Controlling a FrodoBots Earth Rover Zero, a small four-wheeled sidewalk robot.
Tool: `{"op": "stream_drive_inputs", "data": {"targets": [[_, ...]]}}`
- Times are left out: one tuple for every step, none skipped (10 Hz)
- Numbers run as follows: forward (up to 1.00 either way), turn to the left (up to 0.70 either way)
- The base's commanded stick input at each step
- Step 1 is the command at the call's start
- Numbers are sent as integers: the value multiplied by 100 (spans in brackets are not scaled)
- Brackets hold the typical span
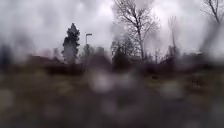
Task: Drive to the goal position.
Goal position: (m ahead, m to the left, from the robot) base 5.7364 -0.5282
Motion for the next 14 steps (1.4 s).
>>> {"op": "stream_drive_inputs", "data": {"targets": [[100,40],[100,40],[100,40],[100,22],[100,0],[100,0],[100,0],[100,0],[100,0],[100,0],[100,0],[100,0],[100,0],[100,0]]}}
